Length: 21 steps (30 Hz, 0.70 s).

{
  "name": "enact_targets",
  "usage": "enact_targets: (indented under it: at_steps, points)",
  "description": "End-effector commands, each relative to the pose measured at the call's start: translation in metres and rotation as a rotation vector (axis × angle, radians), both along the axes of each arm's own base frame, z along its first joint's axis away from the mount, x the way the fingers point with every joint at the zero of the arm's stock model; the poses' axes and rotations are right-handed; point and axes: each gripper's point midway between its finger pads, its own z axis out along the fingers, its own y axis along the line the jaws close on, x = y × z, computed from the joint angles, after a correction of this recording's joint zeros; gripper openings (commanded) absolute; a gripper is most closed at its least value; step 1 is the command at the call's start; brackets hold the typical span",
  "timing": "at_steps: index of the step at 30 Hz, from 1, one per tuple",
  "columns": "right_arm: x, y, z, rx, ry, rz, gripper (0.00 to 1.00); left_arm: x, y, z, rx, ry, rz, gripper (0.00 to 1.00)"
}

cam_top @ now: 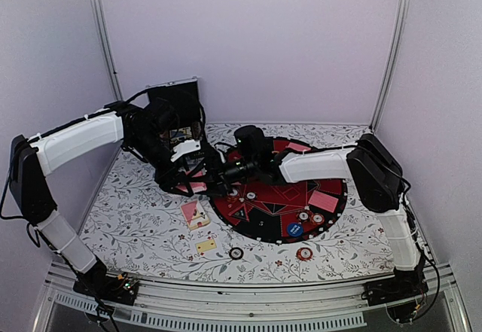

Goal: Distribute texas hold em gaming equipment

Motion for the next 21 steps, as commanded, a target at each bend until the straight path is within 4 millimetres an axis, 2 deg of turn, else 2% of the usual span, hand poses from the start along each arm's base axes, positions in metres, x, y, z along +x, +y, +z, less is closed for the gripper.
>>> enact_targets:
  at_steps: [1, 6, 8, 15, 21]
  points:
    - [0.014, -0.025, -0.015, -0.070, 0.028, -0.059, 0.67, -0.001, -0.008, 0.016, -0.051, -0.026, -0.016, 0.02]
    - [0.014, -0.030, -0.012, -0.069, 0.024, -0.062, 0.63, -0.001, -0.007, 0.015, -0.045, -0.026, -0.016, 0.02]
    - [0.015, -0.032, -0.010, -0.065, 0.023, -0.062, 0.58, -0.001, -0.007, 0.014, -0.043, -0.026, -0.016, 0.02]
    - [0.017, -0.039, 0.002, -0.046, 0.016, -0.056, 0.27, -0.001, -0.004, 0.008, -0.026, -0.024, -0.013, 0.02]
    - [0.017, -0.048, 0.008, -0.042, 0.013, -0.063, 0.19, -0.001, -0.005, 0.009, -0.030, -0.026, -0.014, 0.02]
